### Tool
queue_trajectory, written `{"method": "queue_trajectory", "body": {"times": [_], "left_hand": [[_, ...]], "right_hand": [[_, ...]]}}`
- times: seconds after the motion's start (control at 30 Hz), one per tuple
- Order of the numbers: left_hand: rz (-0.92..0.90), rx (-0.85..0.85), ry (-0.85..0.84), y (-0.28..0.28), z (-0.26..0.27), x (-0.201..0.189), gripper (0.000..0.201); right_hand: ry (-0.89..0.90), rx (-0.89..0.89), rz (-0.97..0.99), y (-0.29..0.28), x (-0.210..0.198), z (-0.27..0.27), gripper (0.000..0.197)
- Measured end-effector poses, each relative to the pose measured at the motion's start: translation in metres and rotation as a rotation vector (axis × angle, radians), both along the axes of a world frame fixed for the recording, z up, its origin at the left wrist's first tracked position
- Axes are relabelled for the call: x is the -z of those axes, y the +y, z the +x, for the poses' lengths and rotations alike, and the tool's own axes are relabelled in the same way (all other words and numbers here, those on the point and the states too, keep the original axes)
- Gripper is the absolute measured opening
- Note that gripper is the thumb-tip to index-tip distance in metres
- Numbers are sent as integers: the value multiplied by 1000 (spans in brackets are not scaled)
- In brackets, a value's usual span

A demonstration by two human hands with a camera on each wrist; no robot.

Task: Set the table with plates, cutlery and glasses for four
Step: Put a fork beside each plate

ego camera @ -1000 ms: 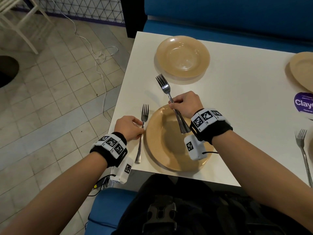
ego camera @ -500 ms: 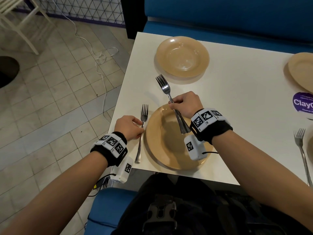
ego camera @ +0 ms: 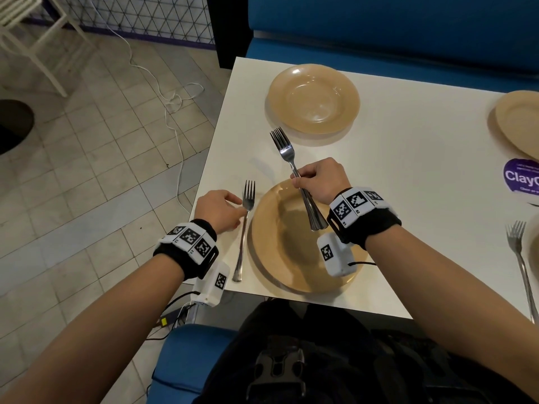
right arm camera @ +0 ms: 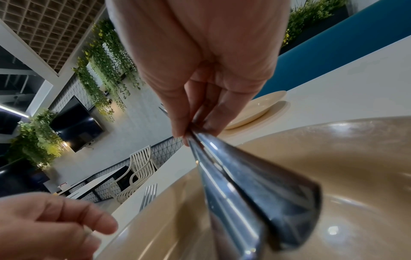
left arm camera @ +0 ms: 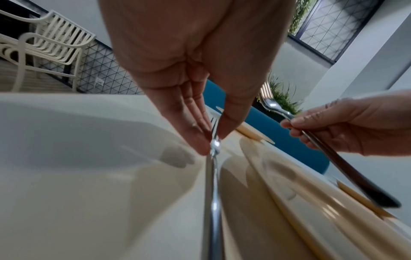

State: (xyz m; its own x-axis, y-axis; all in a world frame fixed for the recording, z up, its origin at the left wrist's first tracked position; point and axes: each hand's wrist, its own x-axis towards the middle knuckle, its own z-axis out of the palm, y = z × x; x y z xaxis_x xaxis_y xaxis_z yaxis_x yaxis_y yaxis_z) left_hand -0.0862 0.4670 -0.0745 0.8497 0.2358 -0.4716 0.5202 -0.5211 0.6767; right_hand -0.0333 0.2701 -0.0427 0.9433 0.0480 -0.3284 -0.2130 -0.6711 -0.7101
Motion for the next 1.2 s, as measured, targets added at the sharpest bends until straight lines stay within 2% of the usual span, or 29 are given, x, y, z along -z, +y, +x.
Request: {"method": "queue_trajectory", "body": {"times": [0.17, 0.27, 0.37, 0.47, 0.6, 0.7, 0.8, 1.07, 1.1, 1.2], "left_hand": [[-67, -22, -158, -14, 30, -12, 14], [-212, 41, -195, -43, 50, -27, 20], [-351, 142, -137, -85, 69, -39, 29], [-531, 216, -75, -129, 79, -49, 32], [-723, 287, -15, -189, 89, -51, 45], [-639, 370, -42, -240, 97, -47, 42], [-547, 423, -73, -295, 106, -42, 36], [-432, 404, -99, -447, 111, -29, 31], [-411, 412, -124, -461, 112, -28, 30], [-274, 472, -191, -493, 119, -24, 30]], "right_hand": [[-14, 87, 90, -5, -3, 8, 15], [-12, 169, 198, -14, -10, 19, 13], [-6, 224, 342, -30, -21, 30, 3], [-53, 291, 389, -56, -28, 39, 17], [-73, 428, 499, -110, -34, 45, 20], [-65, 497, 564, -157, -31, 50, 19], [-57, 532, 530, -215, -27, 56, 18], [-44, 618, 484, -386, -19, 58, 28], [-61, 607, 423, -401, -18, 58, 29], [-174, 516, 48, -436, -16, 60, 23]]}}
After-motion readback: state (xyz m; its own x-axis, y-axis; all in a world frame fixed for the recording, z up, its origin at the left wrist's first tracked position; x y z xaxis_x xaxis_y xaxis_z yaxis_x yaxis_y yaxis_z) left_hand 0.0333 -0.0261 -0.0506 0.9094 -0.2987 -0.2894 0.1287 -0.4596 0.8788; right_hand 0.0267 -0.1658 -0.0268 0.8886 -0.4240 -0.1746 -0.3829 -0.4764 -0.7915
